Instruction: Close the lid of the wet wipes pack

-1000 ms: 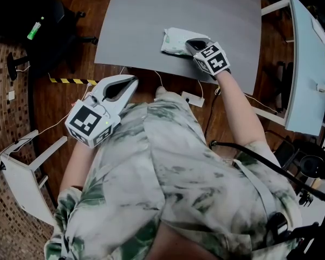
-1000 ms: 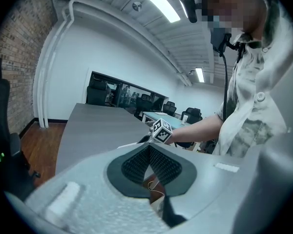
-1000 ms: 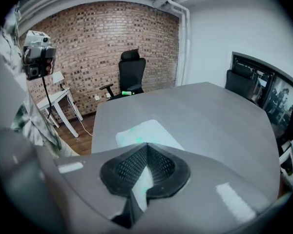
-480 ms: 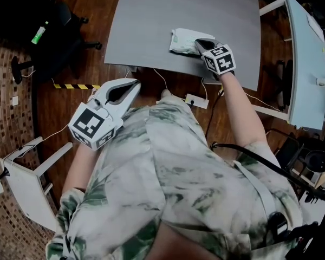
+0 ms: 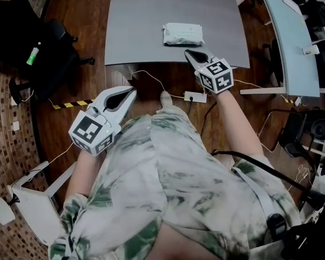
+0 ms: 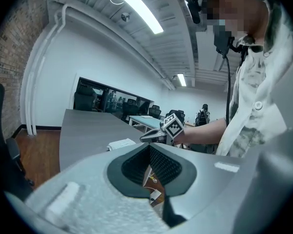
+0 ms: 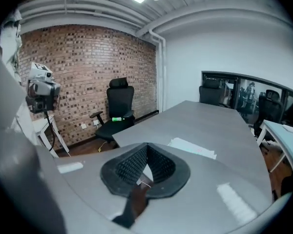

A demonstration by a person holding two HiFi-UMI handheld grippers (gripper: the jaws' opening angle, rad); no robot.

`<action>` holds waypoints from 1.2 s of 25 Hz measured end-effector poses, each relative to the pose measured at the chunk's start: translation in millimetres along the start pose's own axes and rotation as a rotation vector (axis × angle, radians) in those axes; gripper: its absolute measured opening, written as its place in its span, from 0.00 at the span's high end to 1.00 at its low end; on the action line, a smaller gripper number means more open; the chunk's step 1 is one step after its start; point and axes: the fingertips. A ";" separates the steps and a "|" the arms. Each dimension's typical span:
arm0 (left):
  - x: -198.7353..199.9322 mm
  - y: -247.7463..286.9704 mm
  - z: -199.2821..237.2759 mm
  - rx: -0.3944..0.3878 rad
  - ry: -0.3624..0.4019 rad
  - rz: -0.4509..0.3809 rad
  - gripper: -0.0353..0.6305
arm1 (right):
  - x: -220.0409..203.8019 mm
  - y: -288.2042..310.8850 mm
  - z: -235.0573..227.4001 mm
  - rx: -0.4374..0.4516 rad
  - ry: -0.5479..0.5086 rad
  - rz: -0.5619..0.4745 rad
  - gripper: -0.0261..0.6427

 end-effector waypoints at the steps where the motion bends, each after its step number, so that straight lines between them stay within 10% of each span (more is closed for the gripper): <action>1: -3.9 -6.0 -5.0 -0.015 0.007 0.002 0.94 | -1.5 -12.0 14.4 -0.005 0.016 -0.016 0.95; 13: -45.7 -41.6 -85.1 -0.158 0.024 0.035 0.94 | -44.3 -154.2 169.1 -0.022 0.119 -0.103 0.95; 30: -86.7 -40.1 -287.7 -0.122 0.075 0.099 0.94 | -149.5 -362.3 255.2 0.005 0.054 -0.196 0.95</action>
Point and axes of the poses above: the fingertips, and each gripper's own axes: y forward along the fingers, z to its left, x out of its top, and after that the axes turned 1 degree about -z, right-handed
